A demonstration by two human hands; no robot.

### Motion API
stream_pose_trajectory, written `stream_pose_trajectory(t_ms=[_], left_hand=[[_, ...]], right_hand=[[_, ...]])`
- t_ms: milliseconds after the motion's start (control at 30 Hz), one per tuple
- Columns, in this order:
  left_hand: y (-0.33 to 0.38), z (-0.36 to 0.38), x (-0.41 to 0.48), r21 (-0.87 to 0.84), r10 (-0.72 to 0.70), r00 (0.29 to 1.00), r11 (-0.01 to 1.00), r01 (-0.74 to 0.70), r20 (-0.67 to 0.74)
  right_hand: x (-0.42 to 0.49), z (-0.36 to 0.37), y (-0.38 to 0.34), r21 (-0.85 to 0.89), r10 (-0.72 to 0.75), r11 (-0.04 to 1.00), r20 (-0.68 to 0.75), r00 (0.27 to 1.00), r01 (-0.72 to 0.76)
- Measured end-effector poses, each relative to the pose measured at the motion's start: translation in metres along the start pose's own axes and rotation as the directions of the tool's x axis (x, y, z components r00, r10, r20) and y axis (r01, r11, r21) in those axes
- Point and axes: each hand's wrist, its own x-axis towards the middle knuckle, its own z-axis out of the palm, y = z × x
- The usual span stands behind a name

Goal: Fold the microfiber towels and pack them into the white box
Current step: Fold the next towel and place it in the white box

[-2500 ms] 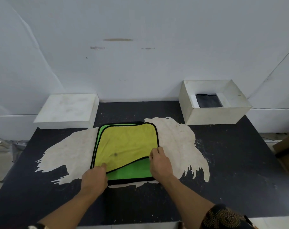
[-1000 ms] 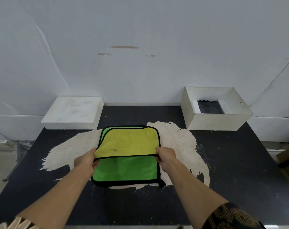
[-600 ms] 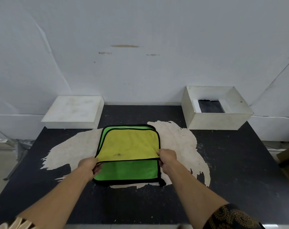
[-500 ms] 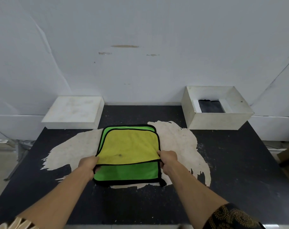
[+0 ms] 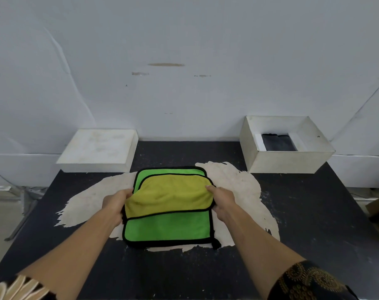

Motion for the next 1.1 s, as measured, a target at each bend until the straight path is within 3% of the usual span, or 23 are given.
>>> stream_pose_trajectory(t_ms=[167,333,467,567,667,833,1100], left_hand=[[0.021,0.008,-0.004,0.018,0.064,0.998,0.998,-0.064,-0.02],[0.037,0.009,-0.012,0.142,-0.1,0.985,0.987,0.08,0.143],[0.044,0.011,-0.016,0.308,-0.183,0.952,0.946,0.102,0.247],[0.051,0.018,-0.02,0.335,-0.211,0.944,0.935,0.119,0.254],[0.057,0.037,-0.022,0.223,-0.127,0.96,0.972,0.07,0.249],[0.062,0.073,-0.03,0.143,0.151,0.978,0.975,-0.171,0.141],[0.061,0.137,-0.071,0.203,0.255,0.917,0.924,-0.325,0.308]], right_hand=[[-0.008,0.009,-0.022,0.073,-0.059,0.996,0.02,0.998,0.057],[-0.018,0.013,-0.04,0.086,0.012,0.996,0.029,1.0,-0.015],[-0.022,0.006,-0.046,0.055,0.051,0.997,0.058,0.997,-0.054],[-0.024,-0.007,-0.054,0.043,0.035,0.998,0.074,0.997,-0.038],[-0.029,-0.023,-0.064,0.059,0.025,0.998,0.085,0.996,-0.03],[-0.038,-0.057,-0.086,0.078,-0.015,0.997,0.051,0.999,0.011],[-0.032,-0.112,-0.12,0.173,-0.108,0.978,-0.066,0.992,0.118]])
